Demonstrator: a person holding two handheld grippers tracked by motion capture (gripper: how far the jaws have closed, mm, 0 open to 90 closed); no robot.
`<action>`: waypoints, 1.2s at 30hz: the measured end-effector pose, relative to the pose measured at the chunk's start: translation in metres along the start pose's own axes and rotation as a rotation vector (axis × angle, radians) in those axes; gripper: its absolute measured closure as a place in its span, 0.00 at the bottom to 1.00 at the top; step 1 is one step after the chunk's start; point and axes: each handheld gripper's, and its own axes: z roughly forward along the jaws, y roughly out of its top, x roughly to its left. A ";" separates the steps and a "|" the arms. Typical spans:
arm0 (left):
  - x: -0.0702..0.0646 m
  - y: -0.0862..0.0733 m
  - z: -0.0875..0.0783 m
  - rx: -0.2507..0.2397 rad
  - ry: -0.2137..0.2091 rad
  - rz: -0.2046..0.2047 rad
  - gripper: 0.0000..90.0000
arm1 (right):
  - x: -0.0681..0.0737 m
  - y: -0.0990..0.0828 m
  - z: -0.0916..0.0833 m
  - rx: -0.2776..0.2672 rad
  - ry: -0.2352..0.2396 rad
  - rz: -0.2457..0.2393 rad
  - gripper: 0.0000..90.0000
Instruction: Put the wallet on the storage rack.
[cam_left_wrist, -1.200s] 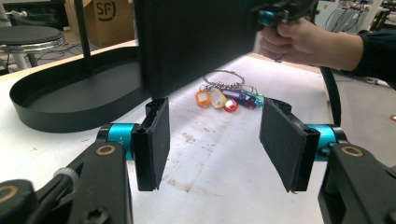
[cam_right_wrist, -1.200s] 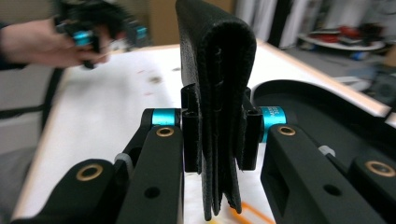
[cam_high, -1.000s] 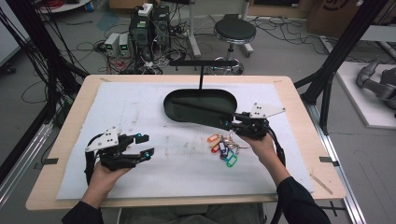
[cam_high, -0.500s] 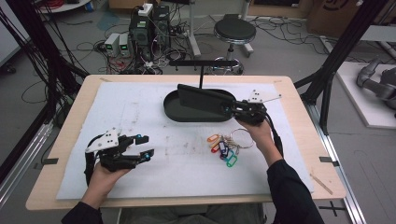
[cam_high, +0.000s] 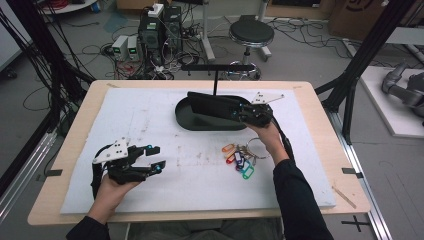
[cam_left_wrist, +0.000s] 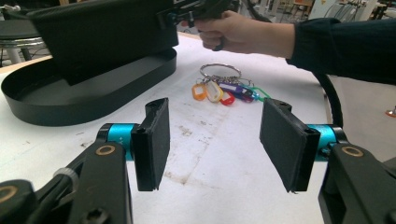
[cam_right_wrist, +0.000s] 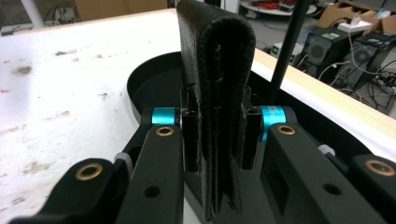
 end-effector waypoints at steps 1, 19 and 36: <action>0.000 0.000 0.000 0.001 -0.001 0.002 0.48 | 0.000 0.000 0.003 -0.008 -0.002 -0.005 0.86; -0.002 -0.002 0.001 0.004 -0.019 0.004 0.49 | -0.013 -0.021 0.022 -0.027 -0.028 0.118 0.85; -0.002 -0.002 0.004 0.018 -0.023 0.006 0.48 | -0.015 -0.025 0.020 0.139 -0.152 0.089 0.72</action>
